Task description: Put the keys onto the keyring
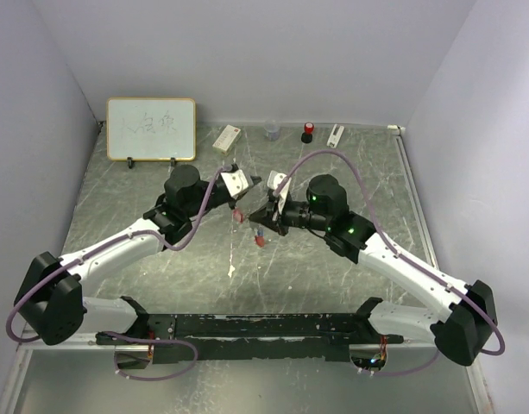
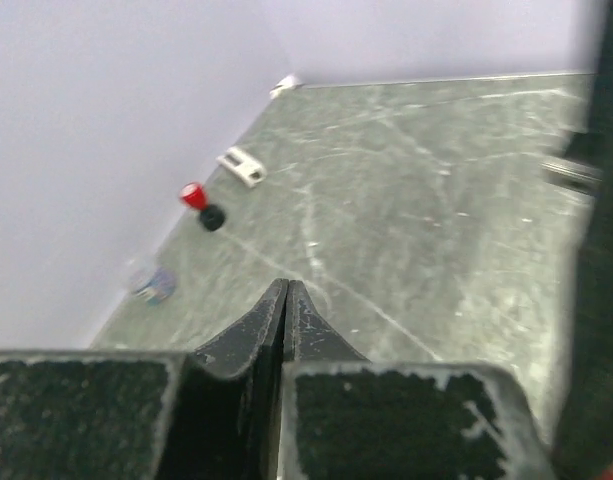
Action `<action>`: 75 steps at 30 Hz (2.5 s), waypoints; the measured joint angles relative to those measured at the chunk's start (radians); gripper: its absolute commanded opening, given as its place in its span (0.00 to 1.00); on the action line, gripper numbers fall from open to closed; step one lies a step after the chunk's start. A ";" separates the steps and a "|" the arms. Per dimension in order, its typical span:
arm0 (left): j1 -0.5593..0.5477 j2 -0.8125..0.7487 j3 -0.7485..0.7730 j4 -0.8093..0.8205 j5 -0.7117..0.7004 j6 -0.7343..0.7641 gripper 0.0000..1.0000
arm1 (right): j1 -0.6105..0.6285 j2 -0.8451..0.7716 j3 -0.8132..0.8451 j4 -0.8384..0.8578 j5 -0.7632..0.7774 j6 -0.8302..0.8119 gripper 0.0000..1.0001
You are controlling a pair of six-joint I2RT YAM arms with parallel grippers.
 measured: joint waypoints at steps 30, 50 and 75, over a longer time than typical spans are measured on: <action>0.005 -0.194 -0.092 -0.008 -0.425 -0.157 0.13 | 0.017 0.070 0.023 0.068 0.013 0.206 0.00; 0.005 -0.270 -0.318 0.005 -0.357 -0.395 0.12 | 0.008 0.106 -0.090 0.111 0.334 0.245 0.00; -0.251 -0.182 -0.199 -0.579 -0.481 -0.853 0.18 | -0.121 0.079 -0.160 0.134 0.396 0.345 0.00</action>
